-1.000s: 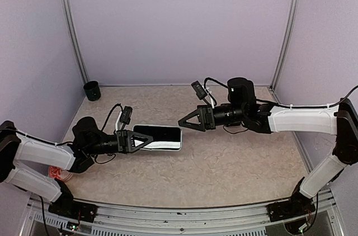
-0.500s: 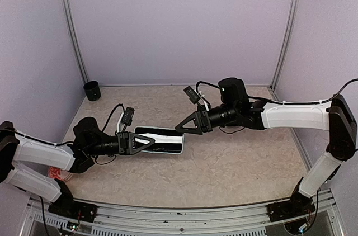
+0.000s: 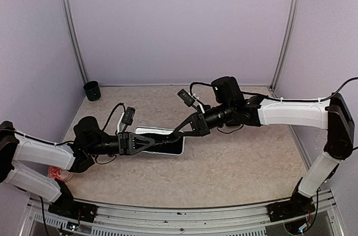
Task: Put the phone into the phone case
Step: Press the corner of the phone case at the bottom left corner of the phone case, then pass from the left arm to the right, then place the phone with the phone case at the center of the board.
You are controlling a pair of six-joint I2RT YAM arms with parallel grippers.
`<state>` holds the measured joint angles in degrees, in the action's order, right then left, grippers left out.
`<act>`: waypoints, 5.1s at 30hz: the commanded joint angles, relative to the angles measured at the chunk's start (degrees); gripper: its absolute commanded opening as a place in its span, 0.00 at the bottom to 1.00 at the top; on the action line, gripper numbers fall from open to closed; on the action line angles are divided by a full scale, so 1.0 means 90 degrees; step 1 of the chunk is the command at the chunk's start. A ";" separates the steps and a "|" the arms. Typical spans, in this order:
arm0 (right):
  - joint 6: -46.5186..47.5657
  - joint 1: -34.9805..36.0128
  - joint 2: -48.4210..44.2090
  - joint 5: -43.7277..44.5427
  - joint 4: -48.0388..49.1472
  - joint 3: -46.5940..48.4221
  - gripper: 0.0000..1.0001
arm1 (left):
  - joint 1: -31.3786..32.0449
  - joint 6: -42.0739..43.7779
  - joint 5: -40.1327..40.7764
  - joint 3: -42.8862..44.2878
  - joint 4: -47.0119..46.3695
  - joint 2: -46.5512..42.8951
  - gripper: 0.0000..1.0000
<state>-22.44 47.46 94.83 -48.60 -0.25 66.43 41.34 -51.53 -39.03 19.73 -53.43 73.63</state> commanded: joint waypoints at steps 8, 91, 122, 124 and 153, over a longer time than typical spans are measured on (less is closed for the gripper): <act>0.0754 0.0302 -0.0297 0.1453 -0.0843 0.0200 0.00 | 0.0044 -0.0022 0.0230 0.0286 -0.0211 0.0125 0.17; 0.4876 0.2202 0.0431 0.6249 -0.2532 0.1106 0.98 | 0.0104 0.0015 0.0096 0.0477 0.0243 0.0456 0.00; 0.4869 0.2598 0.0221 0.6163 -0.2535 0.1043 0.72 | 0.0118 0.0015 0.0118 0.0454 0.0279 0.0535 0.00; 0.4835 0.2598 0.0216 0.6081 -0.2551 0.1063 0.65 | 0.0123 0.0014 0.0132 0.0459 0.0277 0.0531 0.00; 0.3056 0.2151 0.0295 0.7168 -0.1932 0.0999 0.43 | -0.0663 0.0143 0.2093 -0.0164 0.1766 -0.1172 0.99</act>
<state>11.33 69.06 98.17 11.64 -22.17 73.21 37.50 -50.87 -27.18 20.53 -42.19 67.79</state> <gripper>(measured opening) 0.784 0.989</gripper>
